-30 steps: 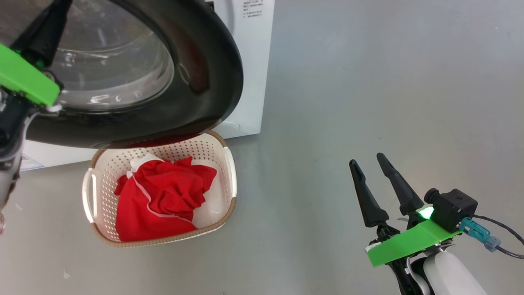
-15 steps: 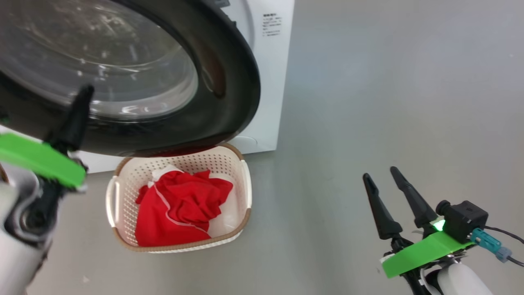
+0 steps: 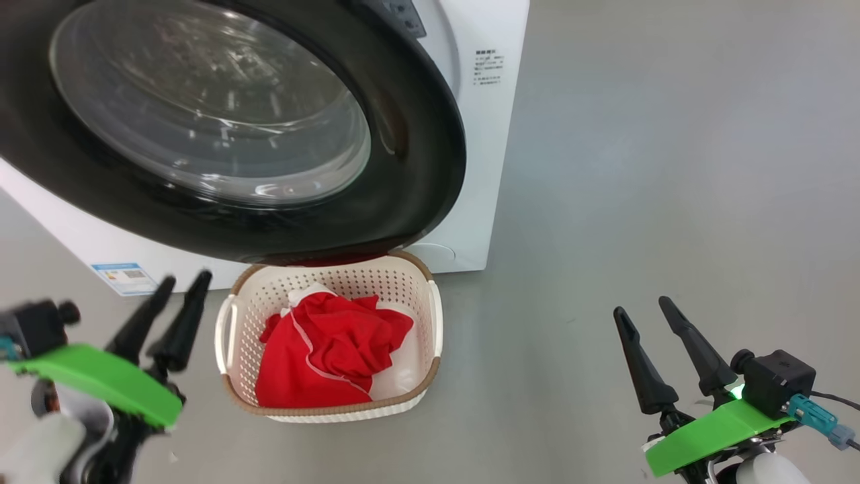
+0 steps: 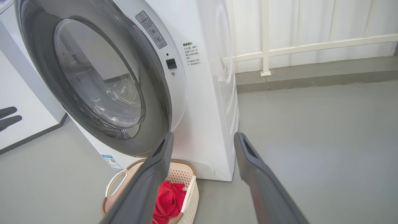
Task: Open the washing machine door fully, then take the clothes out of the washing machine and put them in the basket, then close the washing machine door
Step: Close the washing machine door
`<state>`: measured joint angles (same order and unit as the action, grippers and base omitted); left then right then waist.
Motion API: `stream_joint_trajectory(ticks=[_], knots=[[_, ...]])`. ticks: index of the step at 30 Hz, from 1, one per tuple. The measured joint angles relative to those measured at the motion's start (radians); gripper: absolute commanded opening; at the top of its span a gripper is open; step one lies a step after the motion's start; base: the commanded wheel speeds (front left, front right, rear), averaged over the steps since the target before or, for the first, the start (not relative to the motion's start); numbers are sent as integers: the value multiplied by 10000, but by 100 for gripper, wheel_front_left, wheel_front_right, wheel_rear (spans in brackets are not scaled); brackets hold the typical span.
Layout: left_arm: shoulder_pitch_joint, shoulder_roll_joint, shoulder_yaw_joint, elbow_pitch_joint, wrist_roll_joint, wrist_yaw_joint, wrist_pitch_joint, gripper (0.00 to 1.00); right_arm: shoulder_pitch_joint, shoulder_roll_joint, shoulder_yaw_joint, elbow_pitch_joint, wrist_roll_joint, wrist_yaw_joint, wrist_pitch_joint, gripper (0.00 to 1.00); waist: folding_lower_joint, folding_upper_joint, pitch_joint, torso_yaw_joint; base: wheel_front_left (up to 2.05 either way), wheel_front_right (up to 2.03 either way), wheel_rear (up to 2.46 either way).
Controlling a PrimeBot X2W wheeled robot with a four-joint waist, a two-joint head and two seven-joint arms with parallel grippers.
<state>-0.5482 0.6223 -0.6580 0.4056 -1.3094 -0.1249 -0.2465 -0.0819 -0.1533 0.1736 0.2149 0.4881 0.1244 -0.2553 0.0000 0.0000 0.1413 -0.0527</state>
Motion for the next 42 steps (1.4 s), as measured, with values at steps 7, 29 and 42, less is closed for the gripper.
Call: stream_joint_trajectory(ticks=[7, 29, 42], knots=[[1283, -721, 1384, 142, 1068, 0, -31, 100, 195, -98, -188, -48, 0, 0, 0, 100, 1, 0, -157, 99, 0, 0, 0], [5001, -3141, 5496, -671, 5277, -2, -31, 100, 999, -309, -660, -61, 0, 0, 0, 100, 0, 0, -505, -261, 0, 0, 0], [5974, -4667, 7078, -1638, 8297, -2, -31, 100, 1406, -316, -984, -98, -58, 0, 0, 100, 0, 0, -951, -438, 0, 0, 0]])
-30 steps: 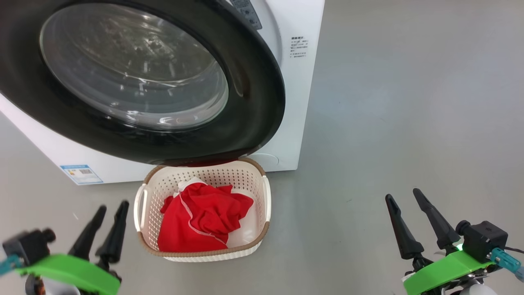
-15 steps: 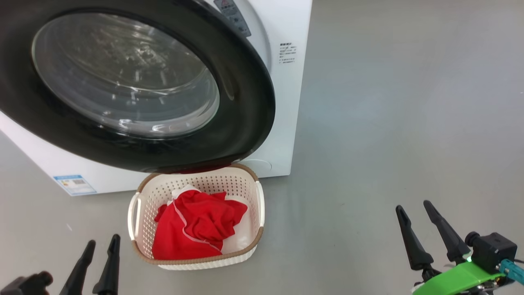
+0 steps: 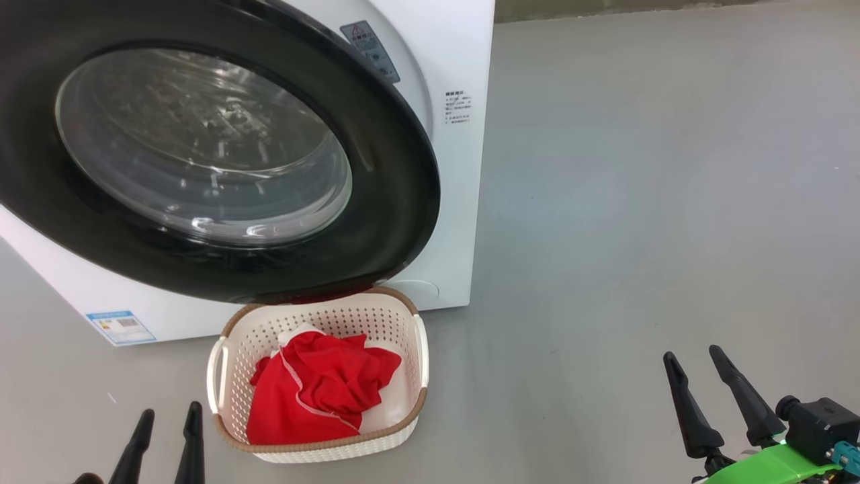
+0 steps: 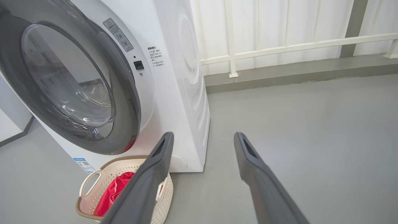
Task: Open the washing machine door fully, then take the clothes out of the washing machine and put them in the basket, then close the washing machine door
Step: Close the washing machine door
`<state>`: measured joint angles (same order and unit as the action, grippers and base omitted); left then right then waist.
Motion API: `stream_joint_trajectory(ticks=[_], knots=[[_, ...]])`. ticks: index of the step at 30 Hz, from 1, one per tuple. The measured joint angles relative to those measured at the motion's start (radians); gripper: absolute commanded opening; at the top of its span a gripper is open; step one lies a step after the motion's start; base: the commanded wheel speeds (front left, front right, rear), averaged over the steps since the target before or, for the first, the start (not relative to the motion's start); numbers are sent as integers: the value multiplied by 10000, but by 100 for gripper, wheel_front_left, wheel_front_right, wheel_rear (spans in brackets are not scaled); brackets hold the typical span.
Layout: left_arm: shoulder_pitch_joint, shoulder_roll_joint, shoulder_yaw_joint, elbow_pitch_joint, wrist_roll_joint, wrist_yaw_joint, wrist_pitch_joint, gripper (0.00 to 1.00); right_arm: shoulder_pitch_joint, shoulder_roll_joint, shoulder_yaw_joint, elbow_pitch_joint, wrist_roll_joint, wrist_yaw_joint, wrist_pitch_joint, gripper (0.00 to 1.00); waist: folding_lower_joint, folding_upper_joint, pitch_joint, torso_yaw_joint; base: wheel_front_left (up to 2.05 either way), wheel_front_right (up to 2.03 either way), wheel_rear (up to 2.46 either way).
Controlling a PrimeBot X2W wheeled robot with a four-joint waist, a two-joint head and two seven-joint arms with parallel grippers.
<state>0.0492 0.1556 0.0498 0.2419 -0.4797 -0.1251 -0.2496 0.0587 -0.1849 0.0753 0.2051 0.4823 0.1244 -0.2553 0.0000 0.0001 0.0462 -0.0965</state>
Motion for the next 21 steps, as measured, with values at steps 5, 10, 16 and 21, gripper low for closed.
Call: stream_joint_trajectory(ticks=[5, 10, 16, 21], knots=[[273, -401, 472, -433, 911, 0, 0, 100, 39, 0, -44, -35, 0, 0, 0, 100, 0, 0, -104, -17, 0, 0, 0], [566, -619, 669, -748, 1685, 0, 0, 100, 56, 0, -182, -82, 0, 0, 0, 100, 0, 0, -214, -32, 0, 0, 0], [715, -803, 830, -1147, 2280, -2, 0, 100, 306, 2, -268, -132, 0, 0, 0, 100, 0, 0, -281, -13, 0, 0, 0], [804, -943, 792, -1152, 2437, -2, 0, 100, 397, 25, -303, -132, 0, 0, 0, 100, 0, 0, -290, 22, 0, 0, 0]])
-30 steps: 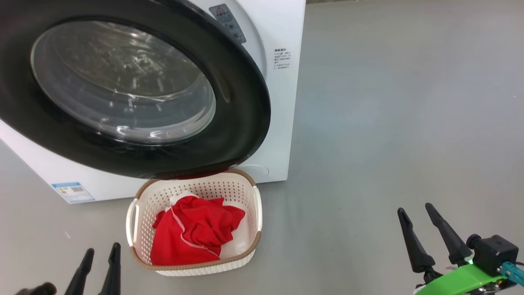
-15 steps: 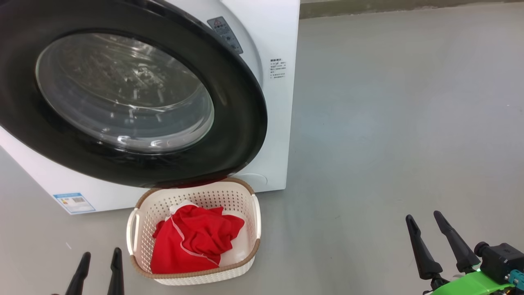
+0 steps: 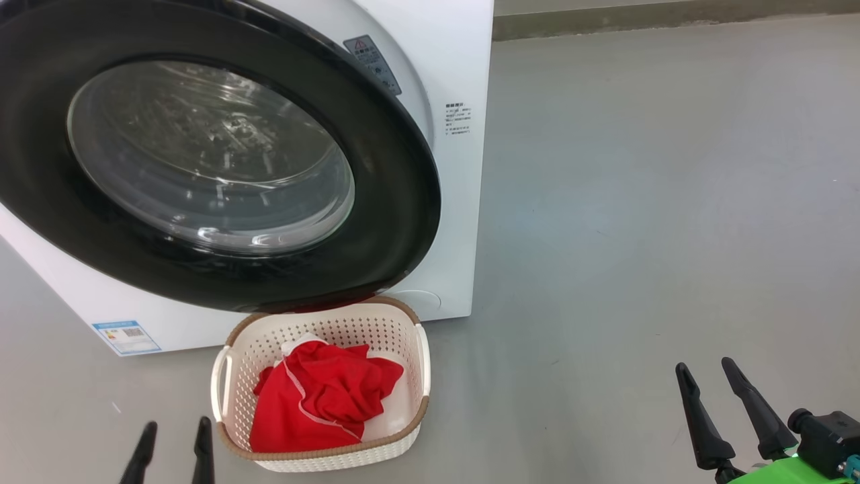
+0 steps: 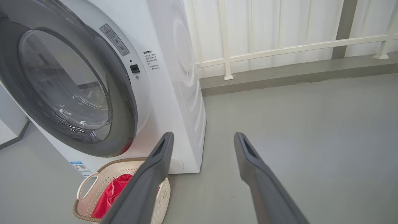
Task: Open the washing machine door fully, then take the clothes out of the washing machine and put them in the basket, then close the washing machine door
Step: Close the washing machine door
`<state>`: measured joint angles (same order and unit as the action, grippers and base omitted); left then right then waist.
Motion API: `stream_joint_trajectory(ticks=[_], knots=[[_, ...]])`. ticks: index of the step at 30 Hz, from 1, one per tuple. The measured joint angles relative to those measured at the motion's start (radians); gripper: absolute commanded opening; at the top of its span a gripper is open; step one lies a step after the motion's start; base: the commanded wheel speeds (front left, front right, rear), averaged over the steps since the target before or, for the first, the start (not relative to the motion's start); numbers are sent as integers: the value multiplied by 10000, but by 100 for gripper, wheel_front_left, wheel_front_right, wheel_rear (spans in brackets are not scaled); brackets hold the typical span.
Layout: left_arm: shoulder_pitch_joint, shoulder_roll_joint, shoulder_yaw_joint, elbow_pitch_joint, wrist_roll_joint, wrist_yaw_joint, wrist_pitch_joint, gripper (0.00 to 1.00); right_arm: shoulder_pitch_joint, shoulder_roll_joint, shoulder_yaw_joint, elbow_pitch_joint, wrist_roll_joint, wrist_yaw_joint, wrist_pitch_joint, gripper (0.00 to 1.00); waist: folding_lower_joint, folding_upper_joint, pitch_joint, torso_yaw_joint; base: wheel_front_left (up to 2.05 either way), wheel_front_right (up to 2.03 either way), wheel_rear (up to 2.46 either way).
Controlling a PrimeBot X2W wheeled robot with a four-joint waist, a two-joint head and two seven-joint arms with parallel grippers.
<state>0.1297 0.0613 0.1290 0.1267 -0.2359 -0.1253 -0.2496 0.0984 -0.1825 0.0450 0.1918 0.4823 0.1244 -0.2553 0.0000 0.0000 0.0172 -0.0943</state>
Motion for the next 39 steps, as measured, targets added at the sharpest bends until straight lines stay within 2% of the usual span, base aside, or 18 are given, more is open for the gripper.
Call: stream_joint_trajectory(ticks=[24, 25, 26, 27, 28, 29, 39], knots=[[125, -109, -123, 251, 196, 0, 0, 100, -3, 54, 13, 0, -17, 0, 0, 100, 0, 0, 63, 195, 0, 0, 0], [109, -109, -165, 251, 197, 0, 0, 100, -5, 58, 23, -2, -15, 0, 0, 87, 0, 0, 77, 230, 0, 0, 0], [79, -109, -215, 249, 215, 0, 0, 100, -10, 61, 33, -2, -13, 0, 0, 60, 0, 0, 91, 273, 0, 0, 0], [54, -111, -257, 247, 240, 0, 0, 100, -20, 59, 52, -4, -13, 0, 0, 44, 0, 0, 106, 322, 0, 0, 0], [22, -115, -284, 247, 253, 0, 0, 100, -49, 58, 84, -10, -8, 0, 0, 13, 0, 0, 125, 378, 0, 0, 0], [-44, -117, -313, 253, 253, 0, 0, 100, -91, 58, 125, -13, 4, 0, 0, 0, 0, 0, 145, 439, 0, 0, 0], [-527, -132, -639, 272, 245, 0, 0, 100, -1153, 15, 853, -59, 73, 0, 0, 0, 0, 0, 345, 1312, 0, 0, 0]])
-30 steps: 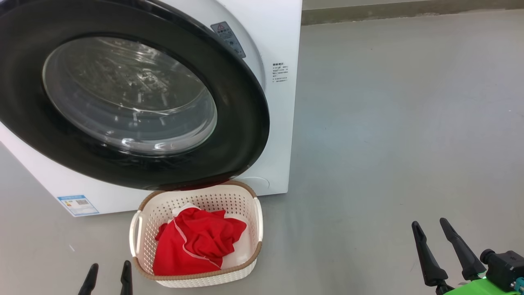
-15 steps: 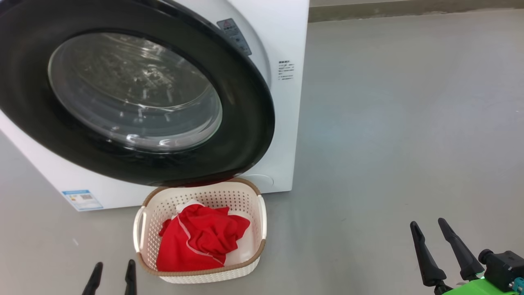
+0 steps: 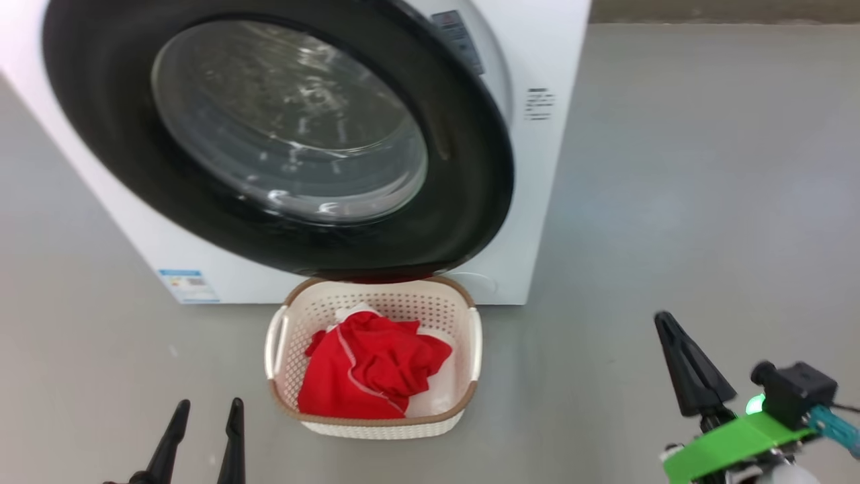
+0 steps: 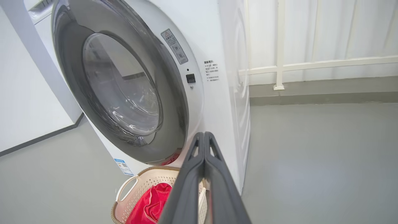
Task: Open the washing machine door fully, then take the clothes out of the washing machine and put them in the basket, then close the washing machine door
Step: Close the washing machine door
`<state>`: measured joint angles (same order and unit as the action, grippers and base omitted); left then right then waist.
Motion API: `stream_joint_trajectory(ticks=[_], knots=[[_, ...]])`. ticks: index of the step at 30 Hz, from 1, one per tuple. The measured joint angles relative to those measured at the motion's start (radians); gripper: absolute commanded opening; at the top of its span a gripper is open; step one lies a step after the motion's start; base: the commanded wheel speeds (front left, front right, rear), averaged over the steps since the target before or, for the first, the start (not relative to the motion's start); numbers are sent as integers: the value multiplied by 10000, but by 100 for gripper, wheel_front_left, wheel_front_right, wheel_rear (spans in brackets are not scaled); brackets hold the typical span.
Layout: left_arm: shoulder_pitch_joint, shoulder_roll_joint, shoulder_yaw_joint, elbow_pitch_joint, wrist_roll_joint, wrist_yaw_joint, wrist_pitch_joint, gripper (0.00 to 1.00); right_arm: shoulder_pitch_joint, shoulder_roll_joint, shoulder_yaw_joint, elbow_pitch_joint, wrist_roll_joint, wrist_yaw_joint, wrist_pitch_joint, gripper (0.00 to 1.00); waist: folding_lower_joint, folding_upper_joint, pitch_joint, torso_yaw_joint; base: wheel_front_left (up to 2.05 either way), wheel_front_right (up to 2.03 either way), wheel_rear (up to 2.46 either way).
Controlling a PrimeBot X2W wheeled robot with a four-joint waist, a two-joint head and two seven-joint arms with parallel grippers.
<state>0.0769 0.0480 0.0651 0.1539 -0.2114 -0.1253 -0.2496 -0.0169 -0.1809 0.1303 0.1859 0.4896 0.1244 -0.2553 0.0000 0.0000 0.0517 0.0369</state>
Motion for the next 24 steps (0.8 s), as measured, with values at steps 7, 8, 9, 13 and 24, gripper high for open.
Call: stream_joint_trajectory(ticks=[7, 8, 9, 13, 24], knots=[[-117, -4, -274, 25, -380, 0, 0, 100, -1365, -163, 711, 171, 100, 0, 0, 0, 0, 0, 148, 750, 0, 0, 0], [-188, -2, -299, 33, -410, 0, 0, 100, -1592, -188, 817, 244, 136, 0, 0, 0, 0, 0, 183, 856, 0, 0, 0], [-241, -2, -324, 31, -456, 0, 0, 100, -1819, -205, 918, 320, 157, 0, -2, 0, 0, 0, 225, 950, 0, 0, 0], [-481, -4, -560, 35, -560, 0, 0, 100, -2825, -261, 1195, 662, 447, 0, 0, 0, 0, 0, 528, 1230, 0, 0, 0], [-1780, -48, -1290, 13, -1164, 2, 0, 100, -4862, -734, 1755, 1666, 752, 0, -2, 0, 0, 1, 1871, 1906, 0, 0, 0]])
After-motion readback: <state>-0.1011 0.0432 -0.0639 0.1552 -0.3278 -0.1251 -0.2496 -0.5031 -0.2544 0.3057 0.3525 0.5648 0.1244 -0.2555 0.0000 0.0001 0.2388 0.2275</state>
